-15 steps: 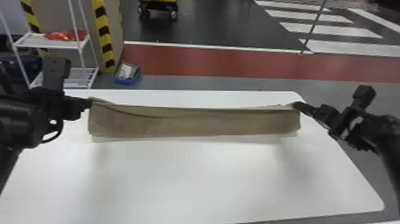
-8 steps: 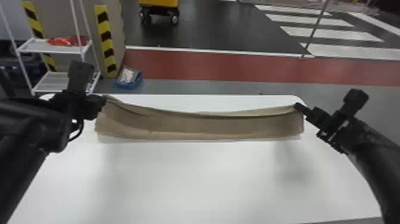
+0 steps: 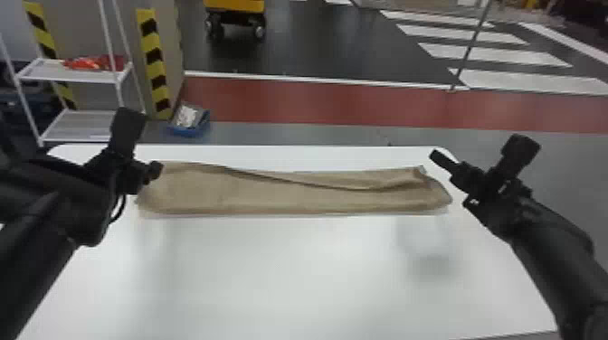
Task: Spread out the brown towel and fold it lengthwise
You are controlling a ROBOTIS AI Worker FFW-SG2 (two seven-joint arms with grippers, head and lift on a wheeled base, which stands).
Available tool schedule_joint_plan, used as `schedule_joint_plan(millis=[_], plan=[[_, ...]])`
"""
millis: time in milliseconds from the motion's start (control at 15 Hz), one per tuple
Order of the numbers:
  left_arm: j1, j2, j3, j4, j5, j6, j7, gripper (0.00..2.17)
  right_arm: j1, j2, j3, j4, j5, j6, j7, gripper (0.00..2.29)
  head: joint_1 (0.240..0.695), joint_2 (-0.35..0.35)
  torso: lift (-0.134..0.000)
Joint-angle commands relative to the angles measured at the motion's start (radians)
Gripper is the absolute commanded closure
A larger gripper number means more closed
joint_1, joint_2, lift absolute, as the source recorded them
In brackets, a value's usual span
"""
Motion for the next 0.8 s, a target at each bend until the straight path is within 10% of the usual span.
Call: schedule_joint_plan(millis=[0, 333, 733], plan=[[0.014, -0.006, -0.021, 0.005, 0.001, -0.06, 0.051, 0.03, 0.022, -0.012, 0.007, -0.004, 0.009, 0.012, 0.01, 0.05, 0.61, -0.15, -0.12], [0.117, 0.014, 0.106, -0.126, 0.102, -0.001, -0.009, 0.03, 0.131, -0.124, 0.047, -0.141, 0.038, 0.165, 0.145, 0.11, 0.635, -0.162, -0.12], [0.158, 0.052, 0.215, -0.159, 0.228, 0.085, -0.123, 0.04, 0.143, -0.159, 0.034, -0.139, 0.105, 0.153, 0.23, 0.22, 0.673, -0.169, -0.12]])
